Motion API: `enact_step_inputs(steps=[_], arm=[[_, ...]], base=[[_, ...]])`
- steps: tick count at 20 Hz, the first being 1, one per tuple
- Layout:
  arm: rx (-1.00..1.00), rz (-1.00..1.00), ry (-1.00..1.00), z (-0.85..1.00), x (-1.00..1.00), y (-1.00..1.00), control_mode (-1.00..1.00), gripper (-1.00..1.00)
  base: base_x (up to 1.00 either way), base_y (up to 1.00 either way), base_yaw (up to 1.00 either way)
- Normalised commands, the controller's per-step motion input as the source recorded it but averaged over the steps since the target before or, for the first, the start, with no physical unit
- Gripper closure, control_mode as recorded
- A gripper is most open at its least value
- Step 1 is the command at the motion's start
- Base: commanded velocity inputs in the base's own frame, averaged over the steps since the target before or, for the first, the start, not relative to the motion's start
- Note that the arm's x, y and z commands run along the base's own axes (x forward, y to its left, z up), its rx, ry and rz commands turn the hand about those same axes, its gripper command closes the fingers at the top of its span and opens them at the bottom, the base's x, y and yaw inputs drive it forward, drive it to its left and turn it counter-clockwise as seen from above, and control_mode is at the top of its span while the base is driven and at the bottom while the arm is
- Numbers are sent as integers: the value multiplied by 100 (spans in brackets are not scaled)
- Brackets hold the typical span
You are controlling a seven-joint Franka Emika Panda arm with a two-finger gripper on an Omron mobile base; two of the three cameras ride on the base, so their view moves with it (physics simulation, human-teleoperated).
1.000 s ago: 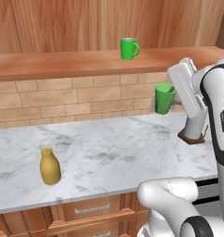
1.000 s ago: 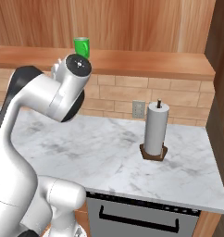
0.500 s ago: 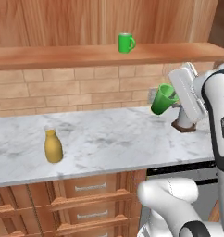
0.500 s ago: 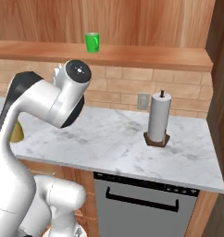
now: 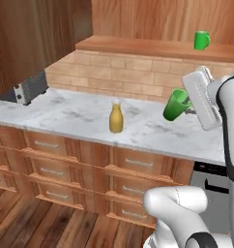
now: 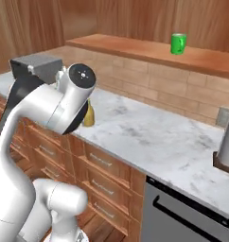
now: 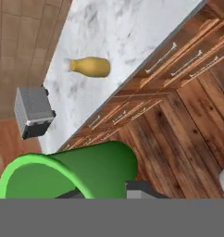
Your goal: There is a tray on the dining counter. Grab the cup, mug, and pitcher and place them on the tray. The pitcher may be placed next to the tray if it cannot fit the tray.
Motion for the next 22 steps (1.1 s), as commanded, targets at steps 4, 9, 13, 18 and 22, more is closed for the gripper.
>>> enact_step_inputs(steps=[4, 9, 13, 18, 22], arm=[[0, 0, 0, 0, 0, 0, 100, 100], [0, 0, 0, 0, 0, 0, 100, 100], [0, 0, 0, 0, 0, 0, 100, 100], [0, 0, 0, 0, 0, 0, 100, 100], [0, 0, 0, 0, 0, 0, 100, 100]], base=[[-5, 0, 99], [0, 0, 100], [0, 0, 100], [-1, 0, 100], [0, 0, 100]])
